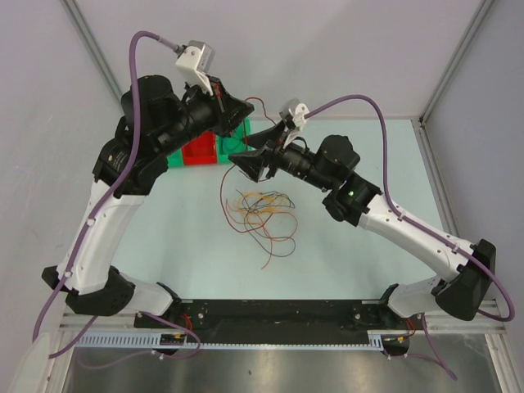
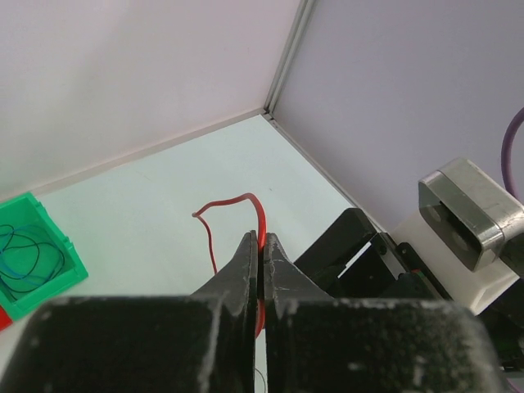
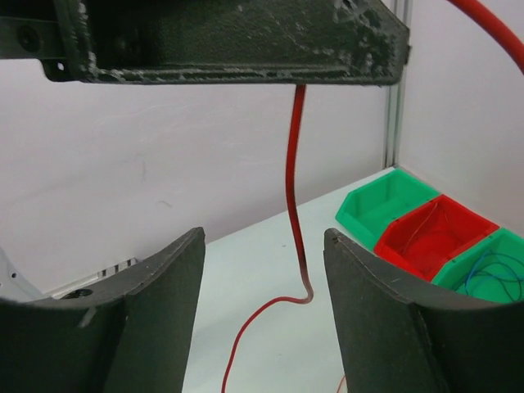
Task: Untangle the cables
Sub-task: Untie the cable.
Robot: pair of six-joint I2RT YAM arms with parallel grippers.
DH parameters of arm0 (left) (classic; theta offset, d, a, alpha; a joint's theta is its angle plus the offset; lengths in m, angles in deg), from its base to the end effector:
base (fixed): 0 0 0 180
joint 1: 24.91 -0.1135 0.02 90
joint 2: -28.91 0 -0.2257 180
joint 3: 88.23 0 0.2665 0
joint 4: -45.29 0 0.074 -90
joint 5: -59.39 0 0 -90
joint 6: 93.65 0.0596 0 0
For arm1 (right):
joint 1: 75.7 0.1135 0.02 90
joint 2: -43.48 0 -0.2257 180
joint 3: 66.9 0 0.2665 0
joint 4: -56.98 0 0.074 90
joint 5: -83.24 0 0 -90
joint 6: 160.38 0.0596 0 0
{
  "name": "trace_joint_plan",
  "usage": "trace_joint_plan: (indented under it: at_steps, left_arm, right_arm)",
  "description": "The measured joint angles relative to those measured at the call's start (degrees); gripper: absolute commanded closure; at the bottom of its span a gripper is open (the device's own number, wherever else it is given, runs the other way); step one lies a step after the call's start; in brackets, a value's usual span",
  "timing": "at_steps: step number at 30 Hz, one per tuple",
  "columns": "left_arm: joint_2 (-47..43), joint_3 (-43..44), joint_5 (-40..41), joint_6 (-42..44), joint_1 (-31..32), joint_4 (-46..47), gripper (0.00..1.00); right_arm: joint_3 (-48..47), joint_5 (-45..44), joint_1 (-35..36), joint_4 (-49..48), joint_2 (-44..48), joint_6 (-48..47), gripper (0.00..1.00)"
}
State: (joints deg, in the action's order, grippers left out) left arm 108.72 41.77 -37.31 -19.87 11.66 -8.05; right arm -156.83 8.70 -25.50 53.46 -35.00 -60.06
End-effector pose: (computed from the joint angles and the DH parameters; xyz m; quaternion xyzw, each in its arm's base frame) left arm 0.2237 -0.1746 0.5330 0.1676 0.7065 -0.3431 0.5958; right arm 0.2202 0.2891 0.4215 -0.3061 0.5309 0.4668 0.6376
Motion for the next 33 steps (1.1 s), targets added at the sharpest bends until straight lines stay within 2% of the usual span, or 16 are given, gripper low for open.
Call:
trace_joint_plan:
  at_steps: [3, 4, 10, 15, 21, 24, 28, 33]
  left_arm:
    - [0.0, 0.0, 0.55, -0.24, 0.0, 0.0, 1.0]
    - [0.0, 0.0, 0.7, -0.24, 0.0, 0.0, 1.0]
    - [-0.02, -0.7, 1.84, -0.24, 0.0, 0.17, 1.0]
    - [0.13, -0.02, 1.79, 0.15, -0.02, -0.98, 1.0]
    - [-0.04, 1.64, -0.5, 0.15, -0.02, -2.16, 1.0]
    - [-0.11, 1.7, -2.49, 0.13, -0.02, -2.91, 1.0]
    - [-0.09, 2.6, -5.27, 0.13, -0.02, -4.96, 1.0]
    - [-0.22, 3.58, -8.66, -0.33, -0.02, -5.4, 0.99]
  right_arm:
    - [0.0, -1.62, 0.33, 1.4, 0.17, -0.5, 0.12]
    - [0.0, -2.62, 0.52, 2.27, 0.33, -0.94, 0.1]
    - [0.61, -8.44, 2.8, 8.92, 4.61, -3.72, 0.01]
    - [4.26, -7.8, 1.09, 10.73, 12.2, -5.2, 0.0]
    - [4.61, 4.15, -13.46, 9.07, 15.23, -3.08, 0.0]
    - [4.55, 10.29, -18.21, 7.87, 14.03, -0.94, 0.0]
    - [3.87, 18.14, -21.62, 7.08, 11.02, 1.44, 0.0]
    - [2.36, 26.08, -22.58, 5.07, 6.64, 4.74, 0.0]
